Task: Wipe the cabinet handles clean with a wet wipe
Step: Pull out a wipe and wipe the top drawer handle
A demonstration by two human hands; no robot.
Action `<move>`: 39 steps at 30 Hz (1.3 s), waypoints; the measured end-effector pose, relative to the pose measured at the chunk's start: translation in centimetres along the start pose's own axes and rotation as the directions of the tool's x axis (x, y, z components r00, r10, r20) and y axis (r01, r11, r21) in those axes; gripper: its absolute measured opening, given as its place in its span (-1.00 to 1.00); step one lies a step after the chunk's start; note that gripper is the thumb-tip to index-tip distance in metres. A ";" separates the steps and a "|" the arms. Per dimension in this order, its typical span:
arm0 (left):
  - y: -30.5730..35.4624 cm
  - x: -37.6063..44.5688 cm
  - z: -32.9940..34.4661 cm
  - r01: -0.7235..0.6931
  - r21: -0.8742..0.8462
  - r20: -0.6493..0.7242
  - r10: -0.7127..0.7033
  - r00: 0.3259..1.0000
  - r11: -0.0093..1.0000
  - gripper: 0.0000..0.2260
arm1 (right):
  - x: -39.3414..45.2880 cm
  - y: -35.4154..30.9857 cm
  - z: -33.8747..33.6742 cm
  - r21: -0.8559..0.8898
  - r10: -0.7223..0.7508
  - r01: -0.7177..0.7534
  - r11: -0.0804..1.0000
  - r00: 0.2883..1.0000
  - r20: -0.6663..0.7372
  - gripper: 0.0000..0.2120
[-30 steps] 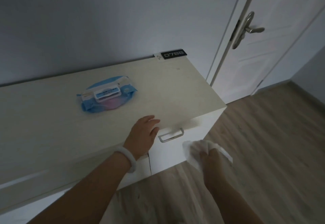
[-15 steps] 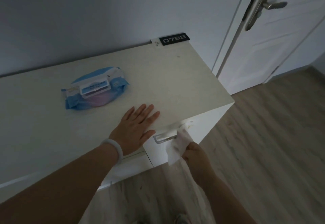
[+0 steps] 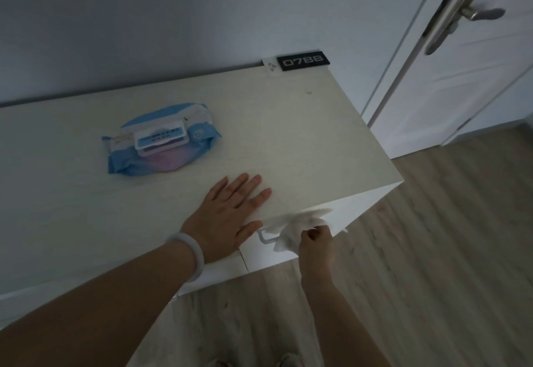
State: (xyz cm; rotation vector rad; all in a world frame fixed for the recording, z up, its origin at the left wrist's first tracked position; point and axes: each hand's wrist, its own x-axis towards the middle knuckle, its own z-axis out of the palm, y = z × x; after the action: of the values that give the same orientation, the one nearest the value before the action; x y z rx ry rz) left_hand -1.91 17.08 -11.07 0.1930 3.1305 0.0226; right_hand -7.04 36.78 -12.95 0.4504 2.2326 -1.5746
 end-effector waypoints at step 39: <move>0.2 0.0 -0.1 0.012 0.016 0.022 -0.012 1.000 1.000 -0.45 | 2.1 0.0 0.9 -0.329 -0.012 0.028 0.944 0.999 0.050 -0.70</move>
State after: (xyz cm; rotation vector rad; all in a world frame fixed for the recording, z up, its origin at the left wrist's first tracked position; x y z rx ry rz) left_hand -1.87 17.29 -10.93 0.1738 3.1101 -0.0041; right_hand -8.76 36.05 -14.24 0.2908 2.4077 -1.1712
